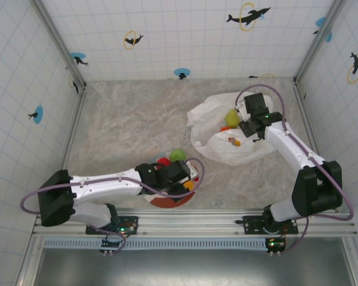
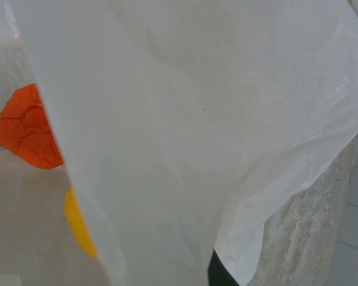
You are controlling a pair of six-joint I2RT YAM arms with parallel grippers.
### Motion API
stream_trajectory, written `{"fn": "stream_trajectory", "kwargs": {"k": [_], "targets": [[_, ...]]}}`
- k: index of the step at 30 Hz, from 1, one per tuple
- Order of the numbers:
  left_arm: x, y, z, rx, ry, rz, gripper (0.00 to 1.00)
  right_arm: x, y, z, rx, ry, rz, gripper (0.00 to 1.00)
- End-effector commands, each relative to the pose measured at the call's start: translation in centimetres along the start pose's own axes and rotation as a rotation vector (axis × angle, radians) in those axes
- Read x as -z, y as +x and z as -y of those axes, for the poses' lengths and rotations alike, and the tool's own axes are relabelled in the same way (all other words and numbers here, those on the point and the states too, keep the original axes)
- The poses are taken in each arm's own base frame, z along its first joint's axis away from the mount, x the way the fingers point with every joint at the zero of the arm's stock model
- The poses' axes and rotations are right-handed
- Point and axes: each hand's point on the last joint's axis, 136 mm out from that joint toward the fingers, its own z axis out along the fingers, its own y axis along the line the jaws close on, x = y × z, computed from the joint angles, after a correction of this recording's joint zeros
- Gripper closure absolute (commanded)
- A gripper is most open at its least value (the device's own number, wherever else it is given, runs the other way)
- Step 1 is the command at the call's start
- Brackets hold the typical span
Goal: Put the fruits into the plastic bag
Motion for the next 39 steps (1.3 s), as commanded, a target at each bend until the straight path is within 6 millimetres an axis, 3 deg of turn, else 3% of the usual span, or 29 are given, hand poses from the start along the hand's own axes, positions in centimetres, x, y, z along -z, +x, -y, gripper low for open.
{"fn": "stream_trajectory", "kwargs": {"k": [1, 7, 21, 29, 36, 39], "targets": [[0.1, -0.9, -0.1, -0.093, -0.017, -0.003, 0.19, 0.4, -0.2, 0.0, -0.008, -0.004, 0.03, 0.99], [-0.4, -1.0, 0.7, -0.133, 0.023, -0.006, 0.19, 0.2, 0.0, 0.2, -0.017, -0.004, 0.034, 0.99], [-2.8, 0.4, 0.4, -0.219, -0.004, -0.092, 0.18, -0.2, 0.0, -0.1, -0.021, -0.025, 0.026, 0.99], [-3.8, 1.5, 0.1, -0.229, -0.02, -0.127, 0.3, -0.5, 0.1, -0.3, -0.029, -0.038, 0.029, 0.99], [-3.0, 2.0, 0.2, -0.228, -0.003, -0.143, 0.37, -0.6, 0.1, -0.3, -0.03, -0.043, 0.027, 0.99], [-1.7, 1.1, 0.6, -0.219, 0.019, -0.106, 0.38, -0.7, 0.0, -0.4, -0.033, -0.048, 0.029, 0.99]]}}
